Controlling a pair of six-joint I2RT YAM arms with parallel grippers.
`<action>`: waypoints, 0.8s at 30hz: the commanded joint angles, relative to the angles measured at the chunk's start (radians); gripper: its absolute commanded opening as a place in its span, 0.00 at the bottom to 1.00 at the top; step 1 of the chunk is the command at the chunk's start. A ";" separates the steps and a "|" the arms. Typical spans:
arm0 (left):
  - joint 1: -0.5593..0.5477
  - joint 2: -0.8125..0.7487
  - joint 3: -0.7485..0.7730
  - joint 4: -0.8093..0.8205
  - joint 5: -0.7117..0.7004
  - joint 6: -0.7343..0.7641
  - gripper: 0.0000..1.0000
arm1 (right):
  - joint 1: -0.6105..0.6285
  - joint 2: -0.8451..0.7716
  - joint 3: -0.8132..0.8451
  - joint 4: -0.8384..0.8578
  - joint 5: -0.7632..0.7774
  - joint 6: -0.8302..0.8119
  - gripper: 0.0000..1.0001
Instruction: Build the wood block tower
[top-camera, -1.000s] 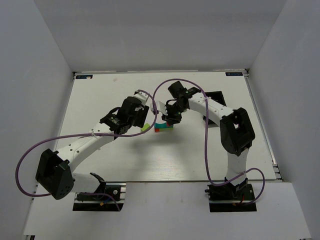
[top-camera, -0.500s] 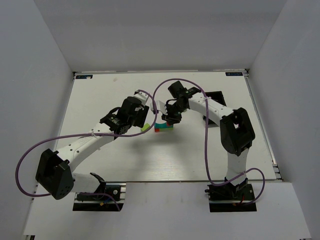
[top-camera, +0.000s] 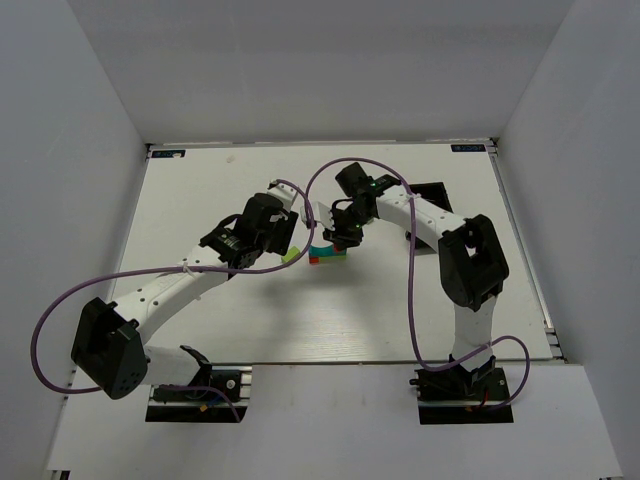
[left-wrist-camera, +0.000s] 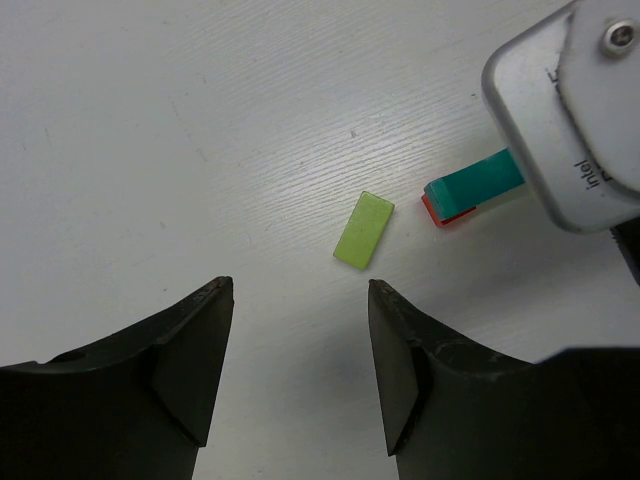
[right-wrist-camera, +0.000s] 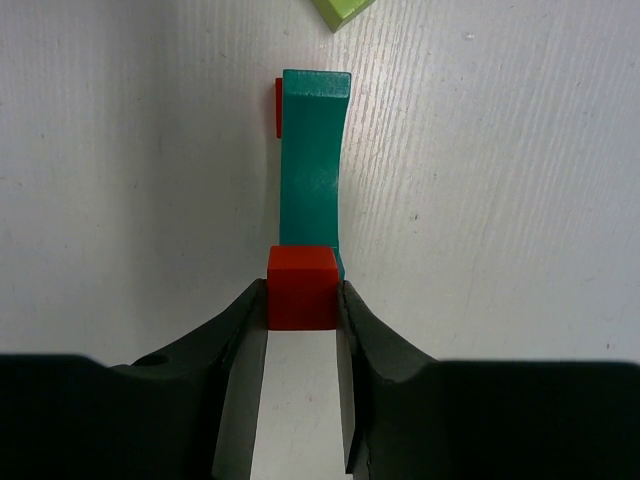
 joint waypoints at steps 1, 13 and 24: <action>0.005 -0.034 0.028 -0.003 0.004 -0.009 0.67 | 0.004 0.008 0.020 0.015 0.004 0.007 0.19; 0.005 -0.034 0.028 -0.003 0.004 -0.009 0.67 | 0.004 0.001 0.008 0.029 0.004 0.003 0.24; 0.005 -0.034 0.028 -0.003 0.004 -0.009 0.67 | 0.005 -0.002 -0.001 0.029 0.003 -0.003 0.37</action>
